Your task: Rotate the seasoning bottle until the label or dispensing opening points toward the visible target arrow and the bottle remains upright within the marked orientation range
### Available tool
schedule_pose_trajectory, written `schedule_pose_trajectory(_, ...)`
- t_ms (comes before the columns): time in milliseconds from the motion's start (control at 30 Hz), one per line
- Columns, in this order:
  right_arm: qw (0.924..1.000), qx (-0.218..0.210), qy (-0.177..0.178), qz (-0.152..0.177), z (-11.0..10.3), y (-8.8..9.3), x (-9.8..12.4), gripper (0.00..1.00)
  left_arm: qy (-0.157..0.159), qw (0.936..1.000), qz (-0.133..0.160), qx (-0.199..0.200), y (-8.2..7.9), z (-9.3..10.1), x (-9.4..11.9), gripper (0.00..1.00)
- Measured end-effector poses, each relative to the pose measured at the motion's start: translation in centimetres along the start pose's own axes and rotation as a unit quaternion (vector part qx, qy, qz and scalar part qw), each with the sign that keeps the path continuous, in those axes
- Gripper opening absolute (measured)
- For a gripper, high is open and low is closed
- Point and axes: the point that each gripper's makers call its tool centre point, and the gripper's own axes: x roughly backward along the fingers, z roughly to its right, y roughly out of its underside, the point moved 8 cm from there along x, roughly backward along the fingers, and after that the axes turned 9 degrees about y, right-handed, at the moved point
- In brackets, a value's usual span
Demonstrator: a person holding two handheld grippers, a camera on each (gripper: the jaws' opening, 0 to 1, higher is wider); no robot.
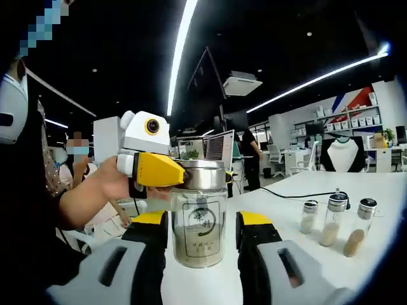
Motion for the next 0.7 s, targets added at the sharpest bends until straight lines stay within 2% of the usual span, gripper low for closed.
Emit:
schedule_pose_trajectory(33,1.0,-0.002,-0.008,0.003,-0.3,-0.1,0.0,0.31,0.0,1.0,0.0,-0.002,0.0,0.0,0.0,0.33)
schedule_pose_trajectory(67,1.0,0.001,0.007,0.004,-0.2,-0.1,0.0,0.31,0.002,1.0,0.0,-0.001,0.0,0.1,0.0,0.33)
schedule_pose_trajectory(300,0.9991,0.014,0.039,-0.005,-0.5,-0.4,-0.2,0.3,-0.004,0.9994,0.03,0.017,0.3,-0.7,0.1,0.33)
schedule_pose_trajectory(433,0.9934,0.03,0.105,-0.033,0.2,-0.2,-0.9,0.3,-0.045,0.998,0.04,0.018,0.6,-1.2,0.0,0.32)
schedule_pose_trajectory(533,0.9885,0.023,0.142,-0.048,0.2,-0.2,-1.4,0.3,-0.076,0.9953,0.056,0.023,0.8,-1.6,0.0,0.32)
schedule_pose_trajectory(633,0.9768,0.057,0.192,-0.076,0.4,-0.1,-1.9,0.3,-0.12,0.9906,0.061,0.025,1.2,-1.9,-0.3,0.32)
schedule_pose_trajectory(700,0.9709,0.069,0.213,-0.085,0.7,0.0,-2.3,0.3,-0.146,0.9873,0.062,0.016,1.2,-1.9,-0.6,0.33)
